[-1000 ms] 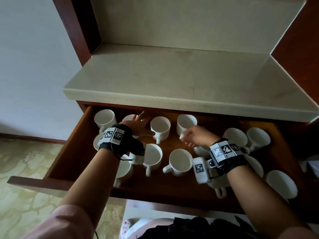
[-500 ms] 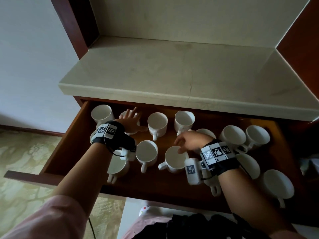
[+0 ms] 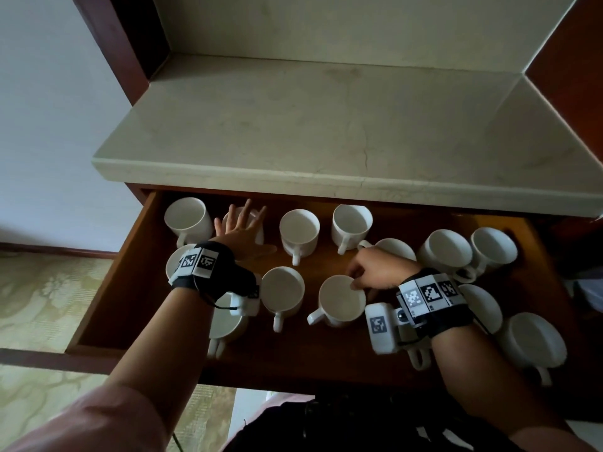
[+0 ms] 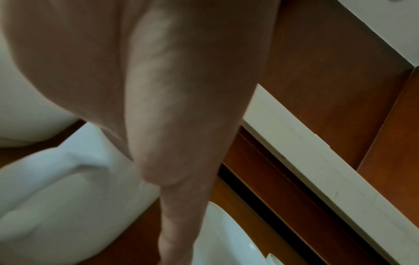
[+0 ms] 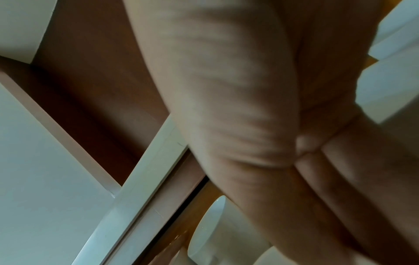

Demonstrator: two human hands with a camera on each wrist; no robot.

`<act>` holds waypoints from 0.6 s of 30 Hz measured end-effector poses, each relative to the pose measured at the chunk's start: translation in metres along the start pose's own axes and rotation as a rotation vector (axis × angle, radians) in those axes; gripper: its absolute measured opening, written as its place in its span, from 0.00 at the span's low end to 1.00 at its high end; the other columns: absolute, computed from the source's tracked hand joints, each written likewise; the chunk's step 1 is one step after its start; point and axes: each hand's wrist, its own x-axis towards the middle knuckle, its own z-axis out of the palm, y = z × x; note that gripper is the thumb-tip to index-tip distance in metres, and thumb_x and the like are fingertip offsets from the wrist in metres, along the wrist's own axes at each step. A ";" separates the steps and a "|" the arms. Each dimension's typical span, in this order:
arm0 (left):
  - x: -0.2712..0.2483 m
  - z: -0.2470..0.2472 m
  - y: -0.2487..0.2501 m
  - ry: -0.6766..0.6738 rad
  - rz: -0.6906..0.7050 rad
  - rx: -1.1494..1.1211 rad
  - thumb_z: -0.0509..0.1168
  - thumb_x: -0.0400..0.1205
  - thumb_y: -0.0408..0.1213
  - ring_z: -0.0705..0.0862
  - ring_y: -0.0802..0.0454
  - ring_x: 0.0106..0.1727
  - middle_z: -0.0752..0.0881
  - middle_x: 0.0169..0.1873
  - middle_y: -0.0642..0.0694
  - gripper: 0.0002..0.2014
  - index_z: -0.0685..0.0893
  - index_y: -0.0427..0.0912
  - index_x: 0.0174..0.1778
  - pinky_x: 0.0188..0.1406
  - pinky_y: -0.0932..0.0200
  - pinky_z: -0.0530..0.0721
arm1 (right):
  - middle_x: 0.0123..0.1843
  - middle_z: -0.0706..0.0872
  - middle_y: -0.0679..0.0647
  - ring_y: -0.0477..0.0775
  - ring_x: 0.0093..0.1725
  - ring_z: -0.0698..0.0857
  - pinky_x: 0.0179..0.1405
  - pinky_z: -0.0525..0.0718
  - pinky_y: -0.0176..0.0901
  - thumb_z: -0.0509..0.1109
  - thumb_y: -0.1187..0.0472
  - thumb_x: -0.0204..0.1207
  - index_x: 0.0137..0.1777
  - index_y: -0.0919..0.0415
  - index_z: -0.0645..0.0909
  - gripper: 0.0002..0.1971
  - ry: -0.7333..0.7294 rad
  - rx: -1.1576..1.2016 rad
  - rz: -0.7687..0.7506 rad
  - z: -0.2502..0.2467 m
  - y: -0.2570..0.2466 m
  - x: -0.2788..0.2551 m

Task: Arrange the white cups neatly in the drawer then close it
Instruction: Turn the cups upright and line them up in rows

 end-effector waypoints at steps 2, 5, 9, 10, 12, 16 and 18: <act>0.000 0.000 0.000 -0.001 0.000 -0.006 0.61 0.76 0.67 0.29 0.37 0.81 0.29 0.81 0.48 0.48 0.35 0.61 0.82 0.77 0.30 0.36 | 0.49 0.76 0.46 0.50 0.41 0.89 0.40 0.90 0.40 0.72 0.61 0.76 0.61 0.58 0.85 0.13 0.025 -0.005 -0.038 0.000 0.000 -0.001; 0.001 0.001 -0.001 0.000 0.004 -0.007 0.61 0.76 0.67 0.29 0.37 0.81 0.29 0.81 0.48 0.48 0.35 0.61 0.82 0.76 0.29 0.36 | 0.50 0.80 0.45 0.46 0.47 0.84 0.41 0.82 0.31 0.71 0.60 0.77 0.61 0.55 0.86 0.13 0.081 -0.061 -0.115 -0.002 -0.001 -0.001; 0.002 0.003 -0.002 -0.003 0.006 -0.012 0.61 0.76 0.67 0.28 0.37 0.81 0.28 0.81 0.49 0.48 0.35 0.62 0.81 0.77 0.29 0.36 | 0.55 0.88 0.47 0.44 0.57 0.83 0.52 0.73 0.30 0.71 0.60 0.77 0.59 0.53 0.88 0.12 0.136 -0.037 -0.218 -0.001 -0.005 0.000; 0.002 0.003 -0.002 -0.002 0.006 -0.015 0.60 0.76 0.67 0.28 0.37 0.80 0.28 0.81 0.49 0.47 0.35 0.62 0.81 0.77 0.29 0.36 | 0.56 0.89 0.47 0.43 0.58 0.84 0.53 0.73 0.30 0.72 0.60 0.77 0.58 0.53 0.88 0.11 0.153 -0.014 -0.231 -0.001 -0.005 0.000; 0.002 0.003 -0.002 0.002 0.006 -0.017 0.60 0.76 0.67 0.28 0.38 0.81 0.28 0.81 0.49 0.47 0.35 0.62 0.81 0.77 0.29 0.36 | 0.57 0.89 0.47 0.42 0.57 0.84 0.54 0.73 0.28 0.73 0.59 0.76 0.59 0.54 0.88 0.12 0.181 0.009 -0.223 0.000 -0.005 0.000; 0.003 0.003 -0.003 0.006 0.008 -0.011 0.60 0.77 0.67 0.28 0.38 0.81 0.29 0.81 0.49 0.47 0.35 0.62 0.81 0.76 0.29 0.36 | 0.43 0.81 0.38 0.38 0.45 0.79 0.39 0.73 0.20 0.75 0.57 0.74 0.60 0.55 0.86 0.15 0.173 -0.049 -0.157 0.001 -0.001 0.001; 0.004 0.004 -0.003 0.006 0.009 -0.007 0.60 0.77 0.67 0.28 0.37 0.81 0.29 0.81 0.49 0.47 0.35 0.62 0.81 0.77 0.29 0.36 | 0.37 0.73 0.37 0.36 0.36 0.77 0.26 0.74 0.19 0.75 0.58 0.74 0.60 0.57 0.86 0.15 0.174 -0.038 -0.135 0.001 0.002 0.003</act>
